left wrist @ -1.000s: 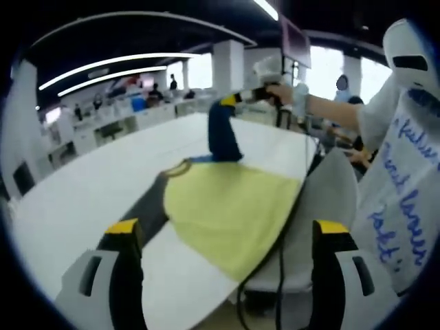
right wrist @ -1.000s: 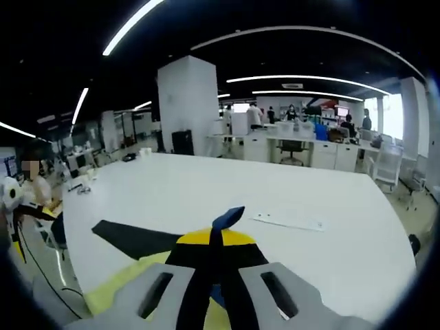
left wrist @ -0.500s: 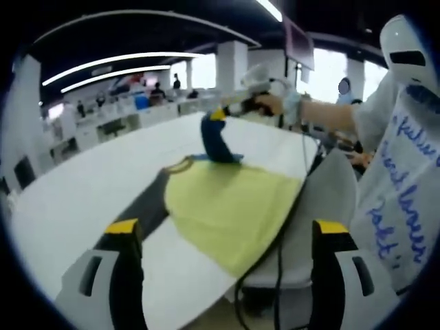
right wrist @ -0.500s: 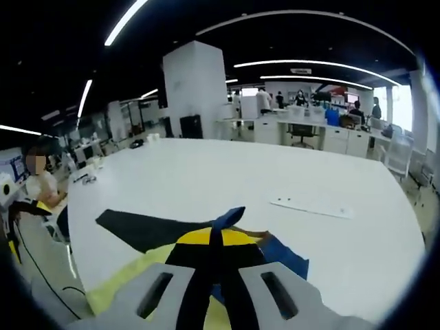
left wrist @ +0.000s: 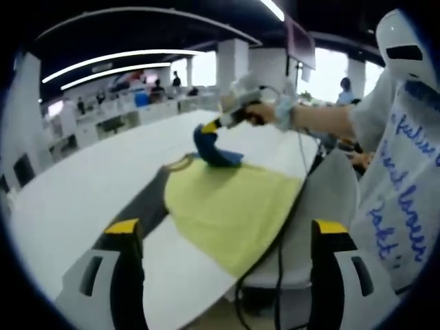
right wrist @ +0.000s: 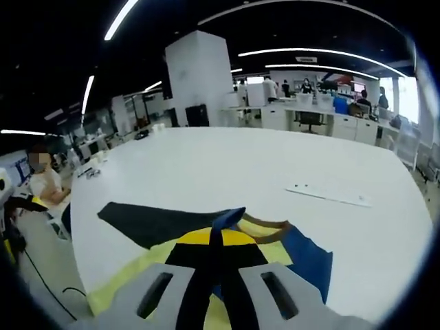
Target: Fold the garment on the visible template until the final outline fits inside the template.
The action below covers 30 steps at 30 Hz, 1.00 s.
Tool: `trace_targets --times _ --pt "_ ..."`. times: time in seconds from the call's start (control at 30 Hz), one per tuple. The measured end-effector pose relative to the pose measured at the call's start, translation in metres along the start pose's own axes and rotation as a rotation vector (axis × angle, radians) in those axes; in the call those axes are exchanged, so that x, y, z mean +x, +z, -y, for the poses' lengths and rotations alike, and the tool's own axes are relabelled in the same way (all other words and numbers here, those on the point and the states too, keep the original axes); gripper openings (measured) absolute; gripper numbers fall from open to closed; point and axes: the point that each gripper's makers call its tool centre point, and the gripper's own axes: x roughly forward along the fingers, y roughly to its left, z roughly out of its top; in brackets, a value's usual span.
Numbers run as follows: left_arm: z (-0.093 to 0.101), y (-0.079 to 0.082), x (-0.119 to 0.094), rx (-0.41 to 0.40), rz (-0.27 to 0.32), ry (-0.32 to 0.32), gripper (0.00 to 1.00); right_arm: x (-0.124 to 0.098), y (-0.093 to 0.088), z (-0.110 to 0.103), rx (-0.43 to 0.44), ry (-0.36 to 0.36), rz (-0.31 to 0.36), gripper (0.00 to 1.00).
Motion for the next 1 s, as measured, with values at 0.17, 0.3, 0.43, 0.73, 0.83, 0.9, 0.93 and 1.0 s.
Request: trace_targets --times 0.17,0.3,0.43,0.73,0.83,0.9,0.93,1.0 --pt "0.001 -0.001 0.000 -0.003 -0.004 -0.005 0.97 0.014 -0.005 -0.003 0.017 0.000 -0.006 0.02" --pt "0.001 -0.001 0.000 -0.009 -0.003 -0.002 0.97 0.024 -0.003 -0.006 0.035 0.002 0.002 0.02" --pt "0.001 -0.003 0.000 -0.013 -0.007 -0.002 0.97 0.035 -0.006 -0.011 0.042 0.008 -0.005 0.02" --pt "0.000 -0.002 0.004 -0.015 -0.015 -0.008 0.97 0.060 -0.016 -0.026 0.053 0.036 -0.035 0.02" --pt "0.000 -0.004 0.007 -0.016 -0.026 -0.016 0.96 0.071 -0.020 -0.032 0.052 0.044 -0.049 0.02" --pt "-0.001 -0.005 0.008 -0.018 -0.029 -0.020 0.96 0.079 -0.024 -0.035 0.048 0.047 -0.059 0.02" --pt "-0.001 -0.005 0.009 -0.022 -0.030 -0.020 0.96 0.082 -0.026 -0.035 0.048 0.047 -0.064 0.02" --pt "-0.001 -0.006 0.010 -0.026 -0.030 -0.023 0.96 0.090 -0.029 -0.038 0.046 0.049 -0.072 0.02"
